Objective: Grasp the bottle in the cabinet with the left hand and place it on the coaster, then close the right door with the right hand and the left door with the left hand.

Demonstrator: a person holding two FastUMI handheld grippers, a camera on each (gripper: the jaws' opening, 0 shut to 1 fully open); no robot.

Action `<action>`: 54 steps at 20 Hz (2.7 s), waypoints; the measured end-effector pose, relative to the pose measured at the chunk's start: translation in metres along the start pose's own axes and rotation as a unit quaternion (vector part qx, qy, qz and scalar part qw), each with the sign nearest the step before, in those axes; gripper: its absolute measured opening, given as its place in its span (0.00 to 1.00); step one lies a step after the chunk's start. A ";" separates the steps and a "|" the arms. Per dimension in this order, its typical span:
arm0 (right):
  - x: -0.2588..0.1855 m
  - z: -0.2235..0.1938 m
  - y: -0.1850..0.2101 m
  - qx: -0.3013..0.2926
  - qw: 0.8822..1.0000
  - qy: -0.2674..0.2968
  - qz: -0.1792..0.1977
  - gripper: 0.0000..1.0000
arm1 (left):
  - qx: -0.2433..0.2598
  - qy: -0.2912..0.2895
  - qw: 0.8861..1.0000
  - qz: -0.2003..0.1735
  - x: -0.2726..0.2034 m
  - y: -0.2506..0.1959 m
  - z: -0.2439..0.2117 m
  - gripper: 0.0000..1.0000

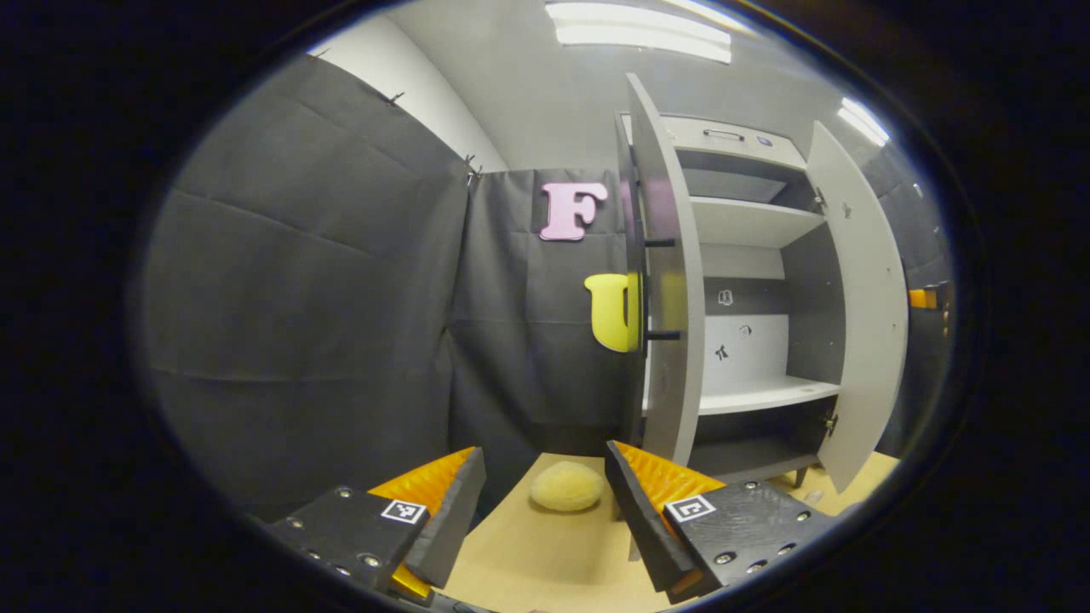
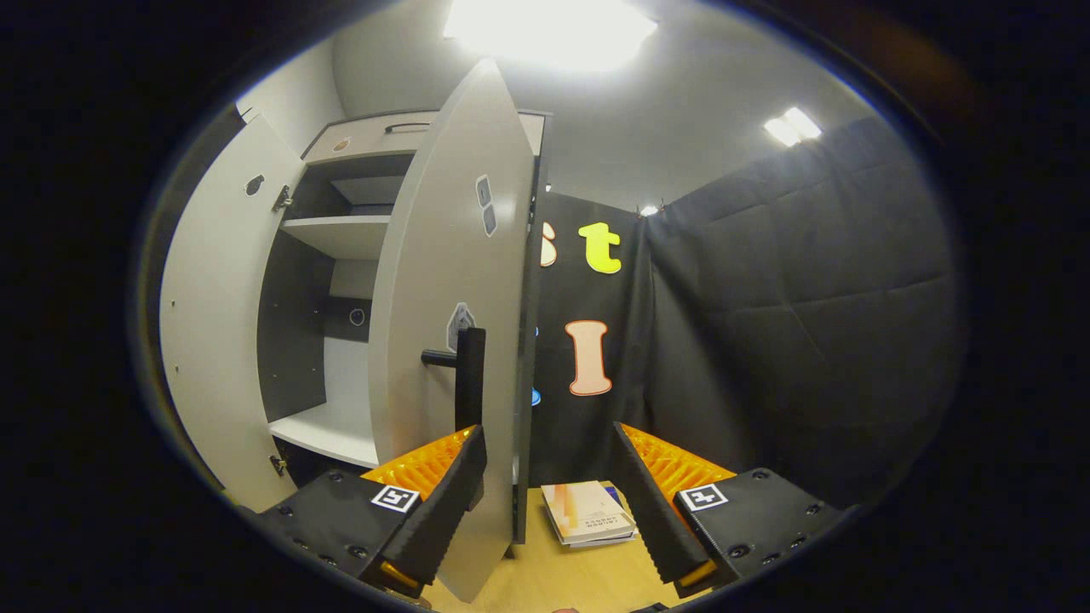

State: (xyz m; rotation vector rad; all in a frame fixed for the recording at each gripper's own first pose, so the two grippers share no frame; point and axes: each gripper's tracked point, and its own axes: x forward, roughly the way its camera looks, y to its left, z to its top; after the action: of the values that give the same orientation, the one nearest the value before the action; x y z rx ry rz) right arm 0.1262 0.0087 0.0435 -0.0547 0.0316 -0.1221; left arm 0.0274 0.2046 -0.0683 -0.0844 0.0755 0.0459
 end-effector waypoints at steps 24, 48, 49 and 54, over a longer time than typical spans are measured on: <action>-0.008 -0.033 0.074 0.014 0.997 0.026 0.068 0.96 | 0.003 -0.023 1.000 -0.015 0.051 0.031 0.070 0.86; -0.067 -0.083 -0.066 0.006 0.998 0.070 -0.007 0.96 | 0.047 -0.008 0.999 -0.019 0.120 -0.054 0.119 0.86; -0.066 -0.083 -0.068 0.008 0.998 0.069 -0.006 0.96 | 0.043 -0.006 0.999 -0.019 0.119 -0.055 0.117 0.87; -0.062 -0.086 -0.076 0.010 0.997 0.070 0.001 0.96 | 0.041 -0.013 0.999 -0.018 0.114 -0.069 0.119 0.87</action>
State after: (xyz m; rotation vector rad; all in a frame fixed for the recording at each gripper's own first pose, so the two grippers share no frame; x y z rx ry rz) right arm 0.0525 -0.0640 -0.0360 -0.0257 0.1711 -0.1247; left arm 0.1529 0.1506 0.0472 -0.0042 0.0505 0.0071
